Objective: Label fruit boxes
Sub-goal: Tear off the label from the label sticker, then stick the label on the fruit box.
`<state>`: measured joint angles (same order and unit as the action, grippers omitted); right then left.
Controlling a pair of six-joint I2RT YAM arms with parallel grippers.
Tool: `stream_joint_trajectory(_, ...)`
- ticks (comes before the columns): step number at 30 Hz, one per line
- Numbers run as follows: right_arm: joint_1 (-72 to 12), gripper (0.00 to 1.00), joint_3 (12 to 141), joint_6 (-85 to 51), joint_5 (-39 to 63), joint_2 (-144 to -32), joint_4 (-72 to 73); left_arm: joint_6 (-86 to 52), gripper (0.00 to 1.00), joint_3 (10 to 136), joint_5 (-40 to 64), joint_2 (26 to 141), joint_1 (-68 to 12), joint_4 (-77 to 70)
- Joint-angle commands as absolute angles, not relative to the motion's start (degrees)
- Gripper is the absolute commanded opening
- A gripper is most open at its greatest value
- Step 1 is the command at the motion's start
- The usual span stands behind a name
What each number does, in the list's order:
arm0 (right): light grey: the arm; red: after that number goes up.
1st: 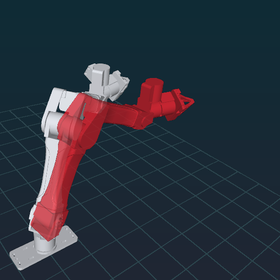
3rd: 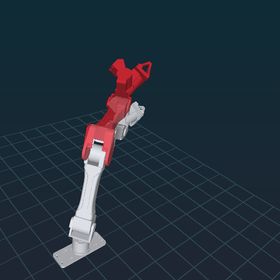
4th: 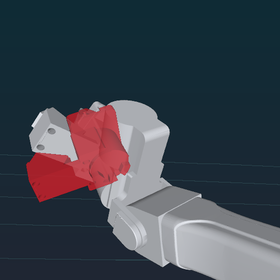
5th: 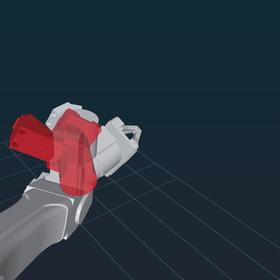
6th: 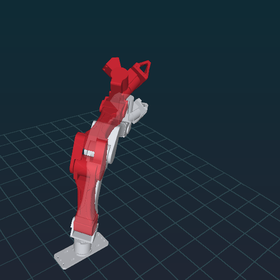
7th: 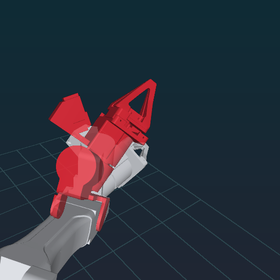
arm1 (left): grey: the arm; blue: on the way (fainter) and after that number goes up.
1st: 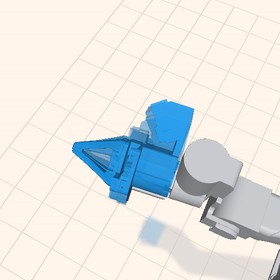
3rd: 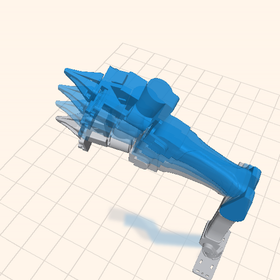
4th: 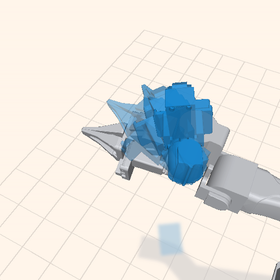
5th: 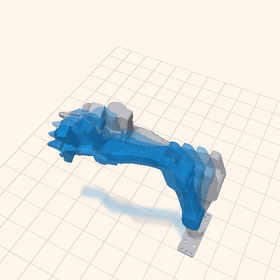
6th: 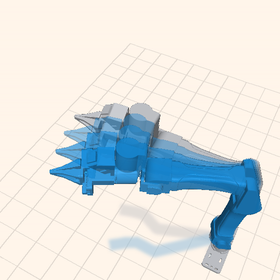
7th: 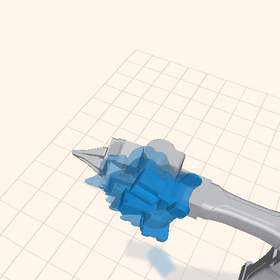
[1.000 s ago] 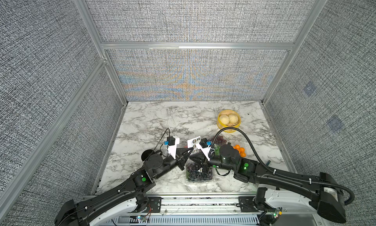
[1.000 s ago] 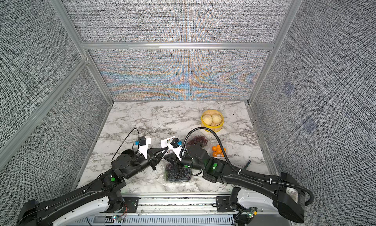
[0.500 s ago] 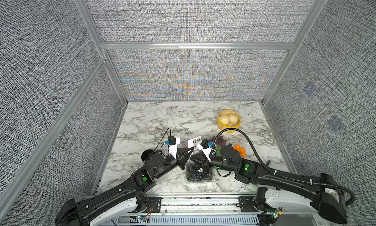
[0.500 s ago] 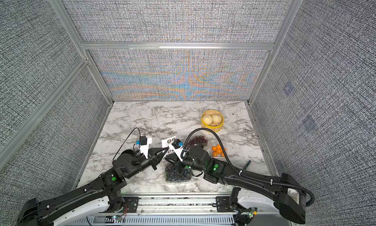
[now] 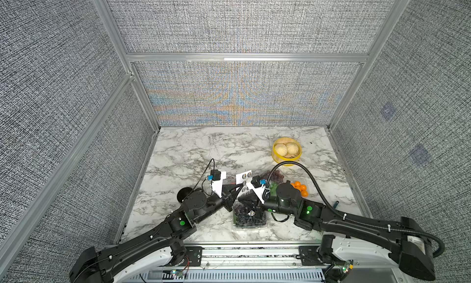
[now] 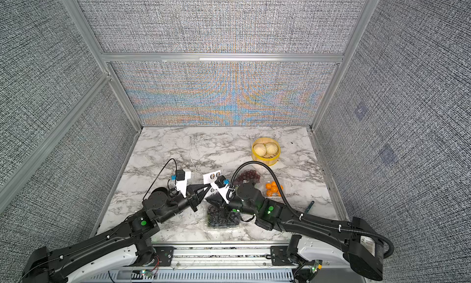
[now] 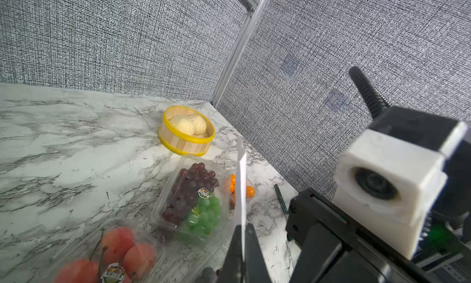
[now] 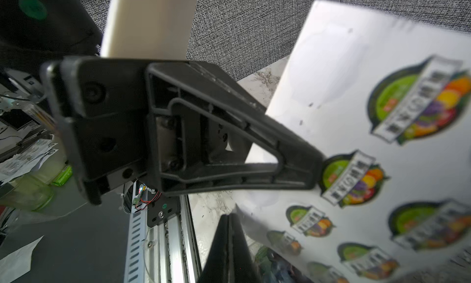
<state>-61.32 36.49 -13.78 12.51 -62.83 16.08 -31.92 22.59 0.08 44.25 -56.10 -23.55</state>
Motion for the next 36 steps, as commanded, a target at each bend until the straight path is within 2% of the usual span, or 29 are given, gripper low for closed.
stream_joint_trajectory(1,-61.5,0.0,36.1,-14.3,13.5,-62.3,17.2,-32.3,0.0,23.1,-1.4,44.3,-56.1,-23.8)
stream_joint_trajectory(23,-61.4,0.0,32.7,-14.2,10.0,-53.4,13.1,-31.5,0.0,22.0,-3.4,44.4,-56.0,-23.2)
stream_joint_trajectory(26,-60.7,0.0,33.6,-13.9,8.3,-51.5,7.4,-31.3,0.0,21.8,-3.6,43.4,-56.0,-21.5)
stream_joint_trajectory(29,-55.7,0.0,36.5,-15.9,4.9,-50.9,-5.3,-32.5,0.0,21.8,-6.3,41.3,-56.0,-12.8)
stream_joint_trajectory(33,-44.9,0.0,36.7,-20.8,11.9,-51.7,-12.0,-37.0,0.0,15.2,-8.5,36.3,-54.7,-9.4)
stream_joint_trajectory(36,-40.9,0.0,37.5,-22.1,12.9,-51.4,-16.7,-39.1,0.0,11.6,-11.7,29.3,-54.4,-3.6)
